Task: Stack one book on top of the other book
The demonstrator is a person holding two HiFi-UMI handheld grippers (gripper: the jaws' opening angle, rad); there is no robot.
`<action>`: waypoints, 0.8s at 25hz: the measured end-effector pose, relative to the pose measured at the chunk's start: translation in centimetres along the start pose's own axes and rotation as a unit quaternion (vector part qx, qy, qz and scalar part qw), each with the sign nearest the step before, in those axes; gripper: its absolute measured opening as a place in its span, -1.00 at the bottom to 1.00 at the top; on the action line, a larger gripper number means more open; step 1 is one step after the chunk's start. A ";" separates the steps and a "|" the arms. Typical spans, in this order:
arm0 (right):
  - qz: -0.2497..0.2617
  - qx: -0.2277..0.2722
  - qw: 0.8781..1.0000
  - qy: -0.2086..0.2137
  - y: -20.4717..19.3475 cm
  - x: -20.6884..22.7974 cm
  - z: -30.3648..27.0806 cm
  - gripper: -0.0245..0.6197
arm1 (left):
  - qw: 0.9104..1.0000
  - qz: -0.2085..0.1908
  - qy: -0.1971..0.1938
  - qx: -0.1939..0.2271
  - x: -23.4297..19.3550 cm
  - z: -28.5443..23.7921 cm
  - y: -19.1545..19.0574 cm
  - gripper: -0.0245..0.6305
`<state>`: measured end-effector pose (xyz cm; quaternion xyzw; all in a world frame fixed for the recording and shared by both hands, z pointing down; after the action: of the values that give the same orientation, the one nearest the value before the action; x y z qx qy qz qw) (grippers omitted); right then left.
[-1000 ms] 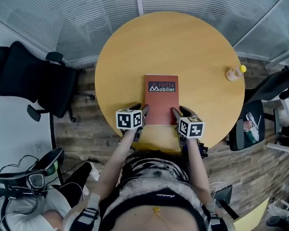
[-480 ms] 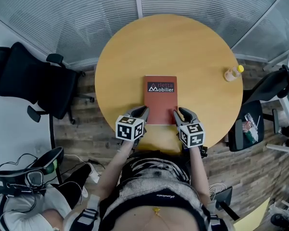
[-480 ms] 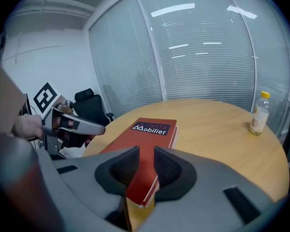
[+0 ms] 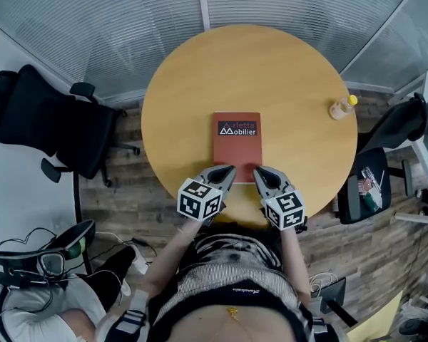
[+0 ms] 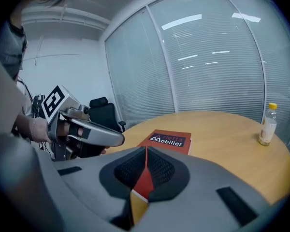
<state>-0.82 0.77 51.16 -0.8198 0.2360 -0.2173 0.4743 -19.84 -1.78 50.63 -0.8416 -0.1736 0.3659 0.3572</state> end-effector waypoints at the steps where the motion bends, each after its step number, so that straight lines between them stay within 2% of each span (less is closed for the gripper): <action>1: 0.002 0.004 1.000 0.000 0.1 -0.2 0.2 -0.84 | 1.000 -0.008 -0.005 0.002 0.4 0.1 0.1 -0.87; 6: 0.003 0.019 1.000 0.006 1.3 -1.3 1.5 -0.84 | 0.999 -0.015 -0.033 0.021 2.4 1.0 1.1 -0.87; 11: 0.007 0.057 0.998 0.007 3.6 -2.4 3.4 -0.84 | 0.997 -0.021 -0.056 0.054 4.3 2.3 2.5 -0.87; 20: 0.053 0.129 0.990 0.007 8.8 -4.1 6.3 -0.84 | 0.984 -0.082 -0.082 0.134 7.8 5.6 6.4 -0.87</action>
<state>-2.02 3.54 40.02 -0.7365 0.2529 -0.2261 0.5852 -18.50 0.80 39.42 -0.7363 -0.2197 0.4229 0.4804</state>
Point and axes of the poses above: the fingertips, and each gripper's own axes: z backward along the fingers, x to its right, y out of its top, the point moved 10 cm from there along z, backward along the fingers, and after that the axes turned 5 degrees about z, right-handed, at the moved point
